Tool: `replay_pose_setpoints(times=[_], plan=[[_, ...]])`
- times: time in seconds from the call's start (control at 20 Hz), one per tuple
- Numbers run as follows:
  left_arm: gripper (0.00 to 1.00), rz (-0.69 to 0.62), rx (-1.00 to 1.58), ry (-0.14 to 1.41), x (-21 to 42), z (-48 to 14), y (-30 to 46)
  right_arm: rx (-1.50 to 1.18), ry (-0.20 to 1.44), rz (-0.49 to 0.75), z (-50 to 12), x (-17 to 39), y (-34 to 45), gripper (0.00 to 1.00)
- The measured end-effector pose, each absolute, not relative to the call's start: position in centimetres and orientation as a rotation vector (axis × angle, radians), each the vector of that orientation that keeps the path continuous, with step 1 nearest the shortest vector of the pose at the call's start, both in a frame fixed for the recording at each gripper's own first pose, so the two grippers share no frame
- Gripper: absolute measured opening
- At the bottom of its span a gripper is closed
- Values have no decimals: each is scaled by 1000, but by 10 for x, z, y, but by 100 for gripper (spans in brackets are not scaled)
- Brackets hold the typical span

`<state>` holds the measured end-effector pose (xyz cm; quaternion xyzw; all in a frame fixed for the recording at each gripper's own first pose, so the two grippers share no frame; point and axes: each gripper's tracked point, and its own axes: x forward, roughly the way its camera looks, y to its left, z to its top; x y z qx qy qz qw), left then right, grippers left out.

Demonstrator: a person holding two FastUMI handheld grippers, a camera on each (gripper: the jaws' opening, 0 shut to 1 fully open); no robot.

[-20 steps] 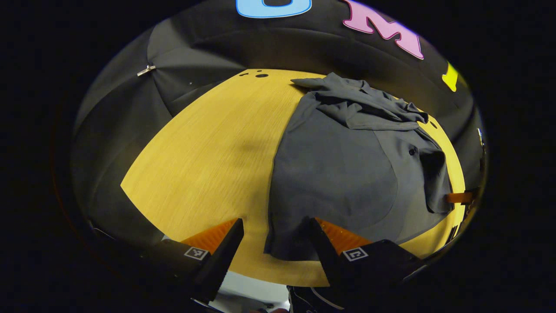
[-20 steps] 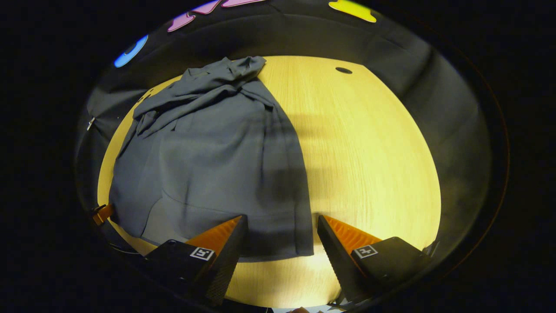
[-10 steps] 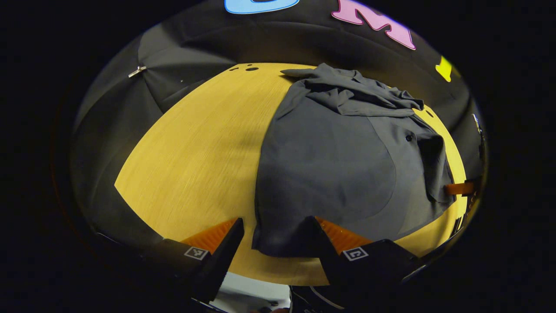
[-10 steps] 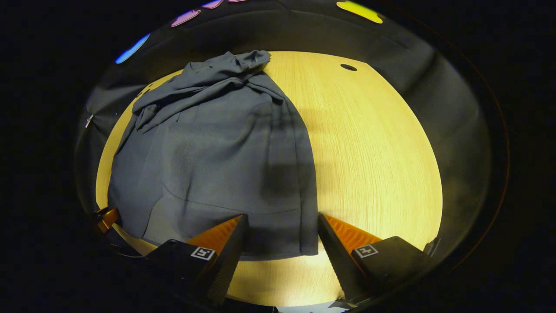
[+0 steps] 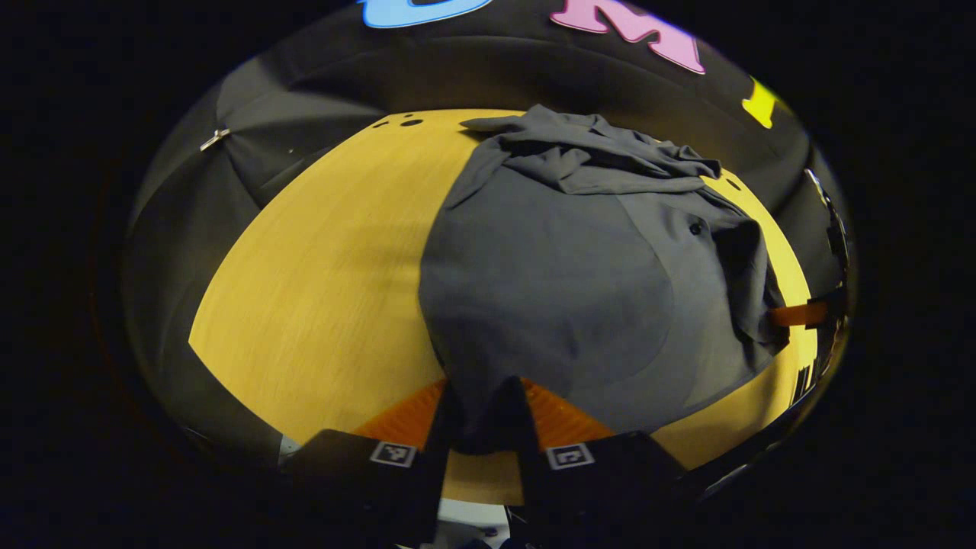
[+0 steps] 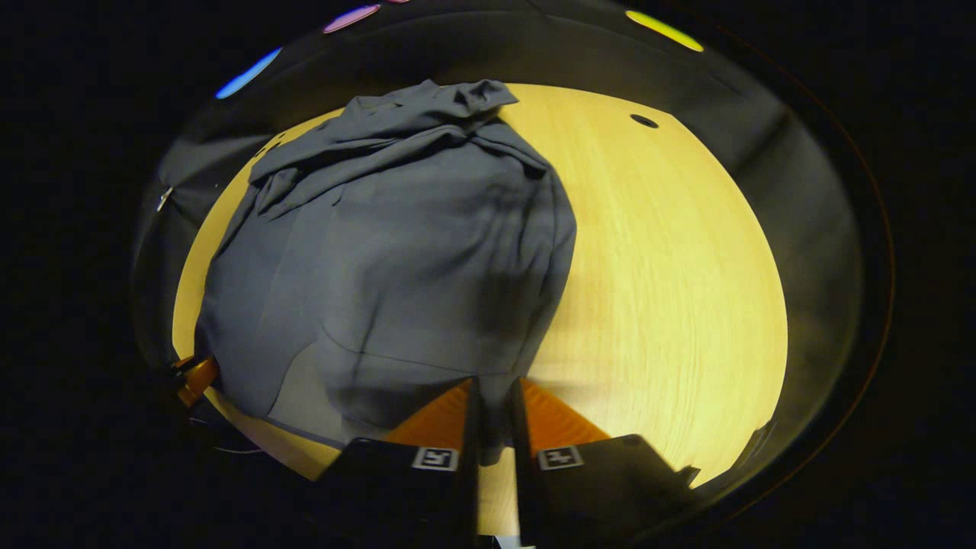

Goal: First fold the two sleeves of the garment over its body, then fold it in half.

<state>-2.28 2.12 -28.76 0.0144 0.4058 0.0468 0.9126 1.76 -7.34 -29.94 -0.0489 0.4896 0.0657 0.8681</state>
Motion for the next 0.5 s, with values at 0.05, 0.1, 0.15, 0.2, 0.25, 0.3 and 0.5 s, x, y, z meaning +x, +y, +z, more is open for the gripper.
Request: replay_pose_setpoints(times=[0.05,0.1,0.15,0.2,0.25,0.3,0.5], plan=[[27,86,41,835,-22,-287,19,-108,1023,168,-297,16,-68,12],[25,80,36,837,-20,-288,17,-106,1031,186,-299,16,-65,11],[16,80,24,836,-20,-287,18,-96,1047,212,-299,16,-63,6],[12,80,9,833,-18,-285,17,-89,1053,223,-298,15,-63,5],[7,76,-11,833,-17,-285,17,-79,1060,230,-298,15,-63,6],[6,69,-32,828,-15,-284,15,-65,1065,234,-297,14,-62,6],[6,81,-130,823,-12,-274,14,4,1052,282,-289,16,-53,6]])
